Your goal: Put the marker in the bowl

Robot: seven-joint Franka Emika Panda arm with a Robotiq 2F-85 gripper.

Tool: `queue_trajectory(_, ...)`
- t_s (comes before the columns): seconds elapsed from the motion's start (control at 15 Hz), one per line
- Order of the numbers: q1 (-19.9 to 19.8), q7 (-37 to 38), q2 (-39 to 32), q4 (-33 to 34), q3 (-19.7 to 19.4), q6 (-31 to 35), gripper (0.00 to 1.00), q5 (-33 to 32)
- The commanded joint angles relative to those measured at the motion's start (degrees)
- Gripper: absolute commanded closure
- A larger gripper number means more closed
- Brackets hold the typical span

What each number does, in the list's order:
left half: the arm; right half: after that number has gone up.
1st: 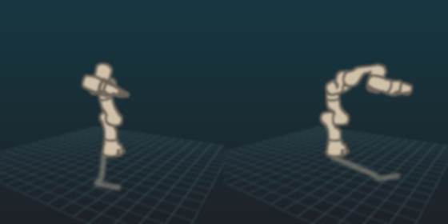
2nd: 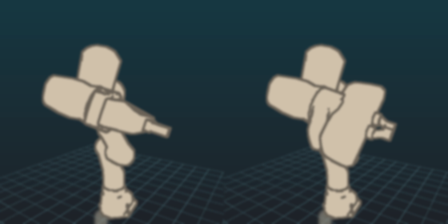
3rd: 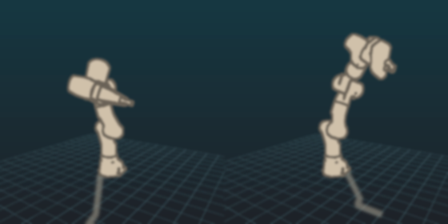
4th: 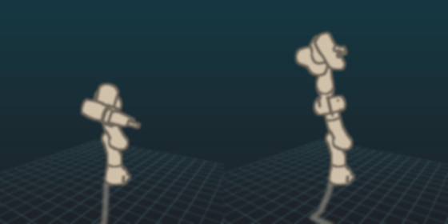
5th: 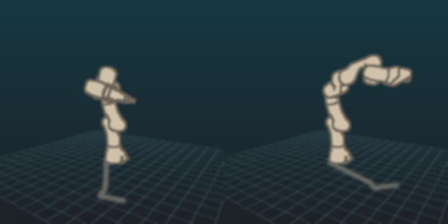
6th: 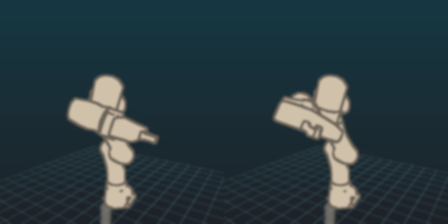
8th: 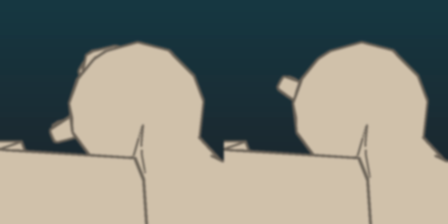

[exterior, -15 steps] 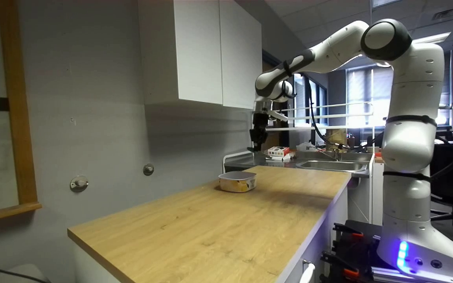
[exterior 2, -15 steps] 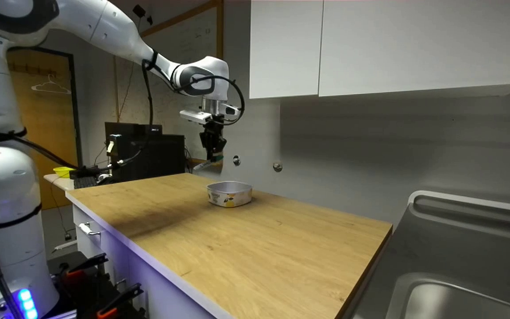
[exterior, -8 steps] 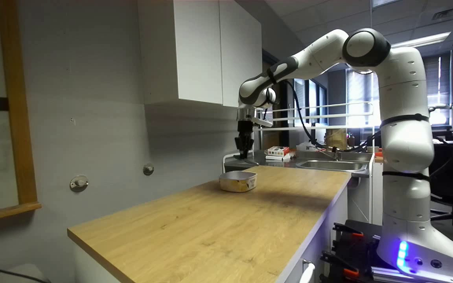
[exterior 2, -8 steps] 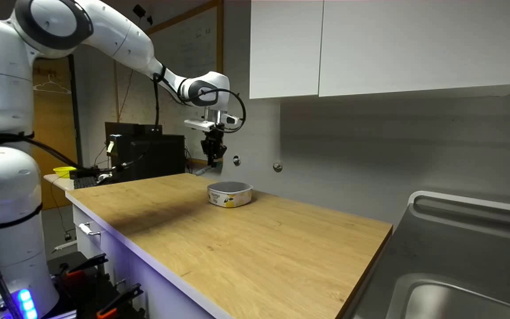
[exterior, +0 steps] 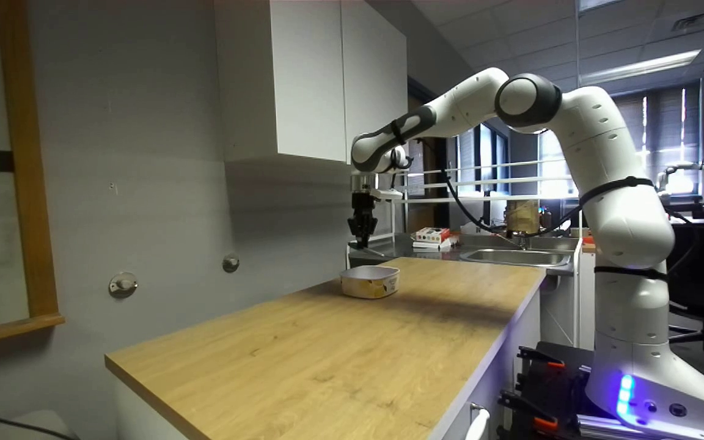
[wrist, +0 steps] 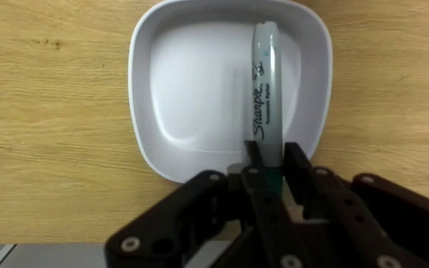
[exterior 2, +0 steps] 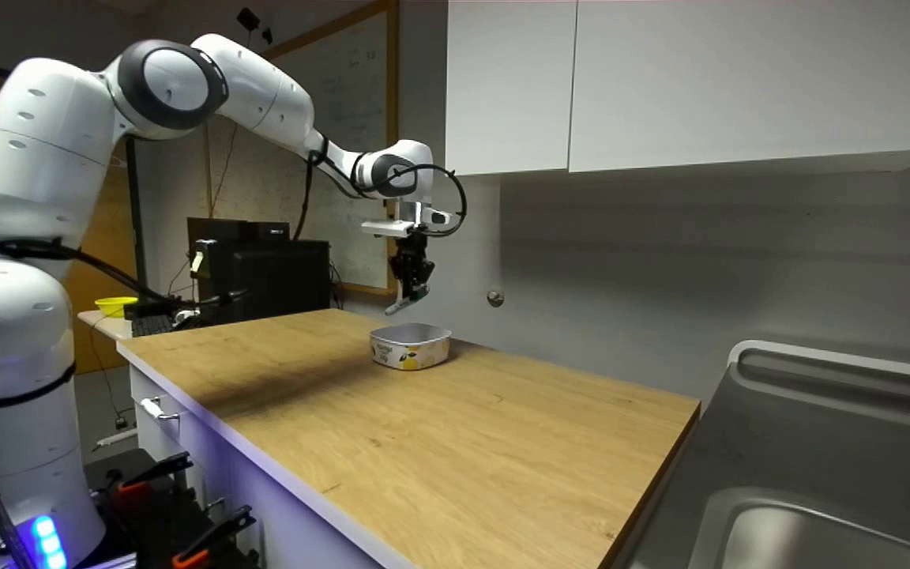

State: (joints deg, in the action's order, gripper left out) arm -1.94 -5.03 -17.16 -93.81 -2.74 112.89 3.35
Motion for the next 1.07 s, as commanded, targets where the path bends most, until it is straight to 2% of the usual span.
queue_trajectory(0.0,-1.4,0.8,-5.2,6.6,-0.4,-3.7,0.93,-1.2)
queue_trajectory(0.47,-4.2,0.1,-6.7,5.4,-0.9,-4.7,0.93,-0.4)
queue_trajectory(1.0,-3.9,0.5,-7.0,5.3,-0.7,-4.7,0.93,-0.9)
